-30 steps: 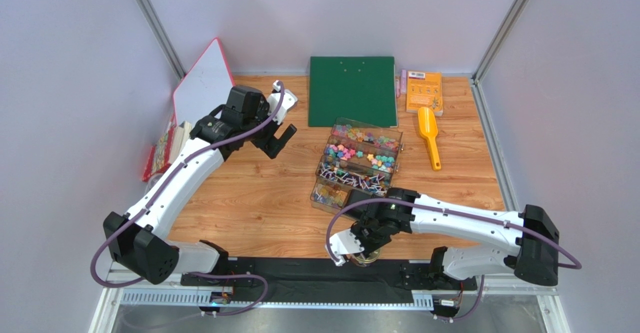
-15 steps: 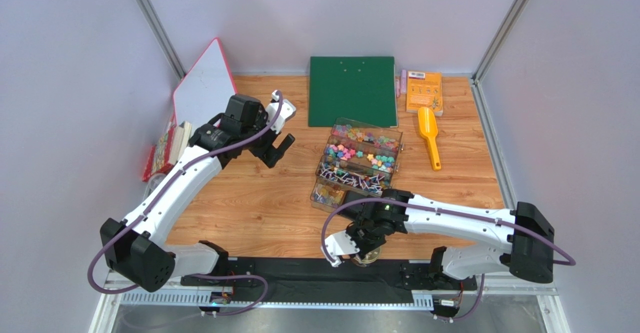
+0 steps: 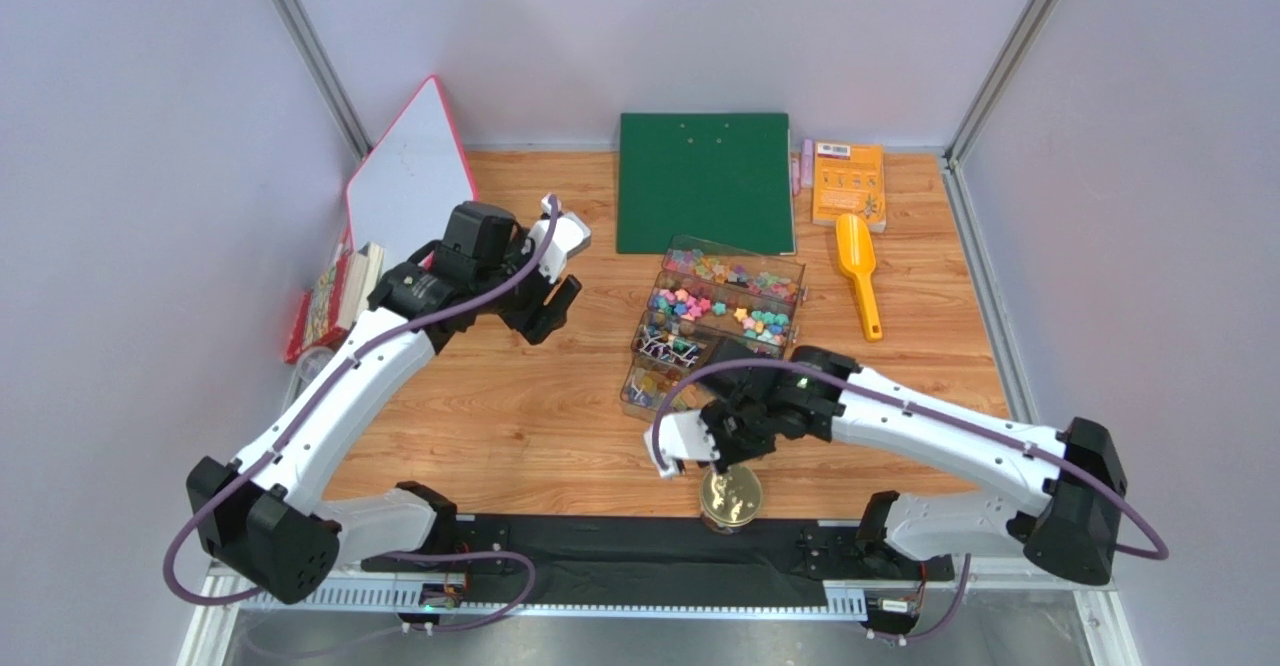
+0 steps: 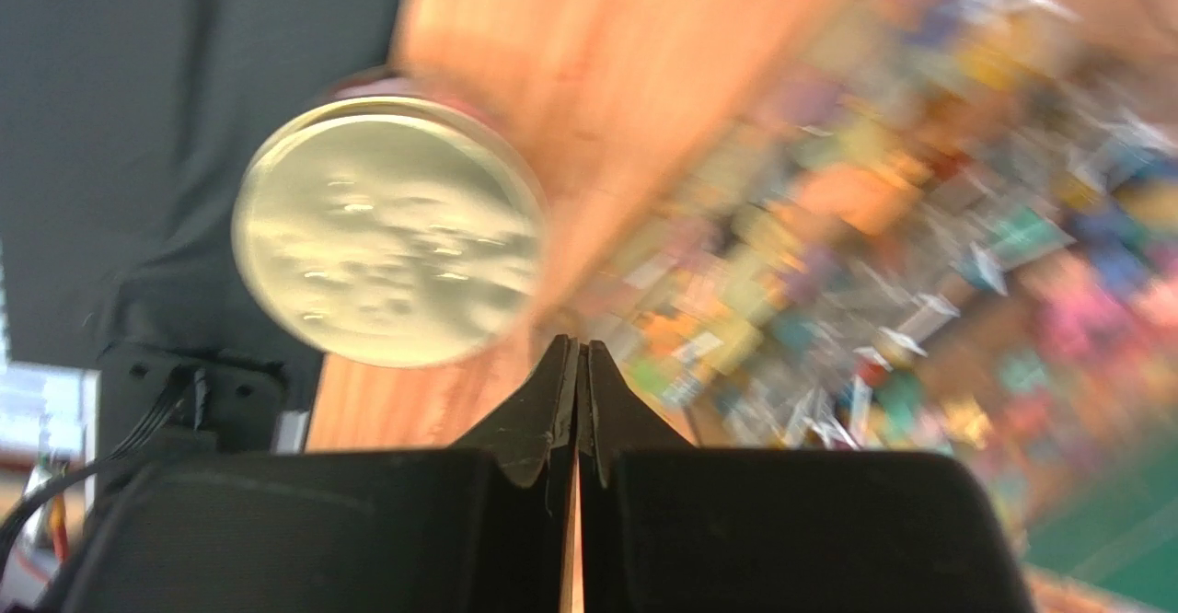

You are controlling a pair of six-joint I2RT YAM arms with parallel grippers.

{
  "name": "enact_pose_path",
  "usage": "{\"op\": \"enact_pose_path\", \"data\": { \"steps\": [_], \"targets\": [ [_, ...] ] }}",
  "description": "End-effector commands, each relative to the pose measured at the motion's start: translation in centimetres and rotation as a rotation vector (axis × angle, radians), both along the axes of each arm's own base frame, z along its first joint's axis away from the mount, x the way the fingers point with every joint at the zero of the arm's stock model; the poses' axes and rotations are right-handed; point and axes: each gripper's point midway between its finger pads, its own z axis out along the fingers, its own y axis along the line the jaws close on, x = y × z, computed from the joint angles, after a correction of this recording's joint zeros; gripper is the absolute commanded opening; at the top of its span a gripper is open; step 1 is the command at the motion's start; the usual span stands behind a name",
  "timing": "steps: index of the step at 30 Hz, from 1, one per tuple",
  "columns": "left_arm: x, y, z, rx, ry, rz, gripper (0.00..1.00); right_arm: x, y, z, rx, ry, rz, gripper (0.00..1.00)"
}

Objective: Pack the candies
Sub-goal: Close the bottle lid on the packing bottle.

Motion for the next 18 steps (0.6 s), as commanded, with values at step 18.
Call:
{"op": "enact_pose_path", "data": {
  "steps": [18],
  "targets": [
    [-11.2,-12.6,-10.9,-0.021,0.225,-0.546,0.0,9.9,-6.9,6.5,0.354,0.013,-0.959,0.0]
  ]
}}
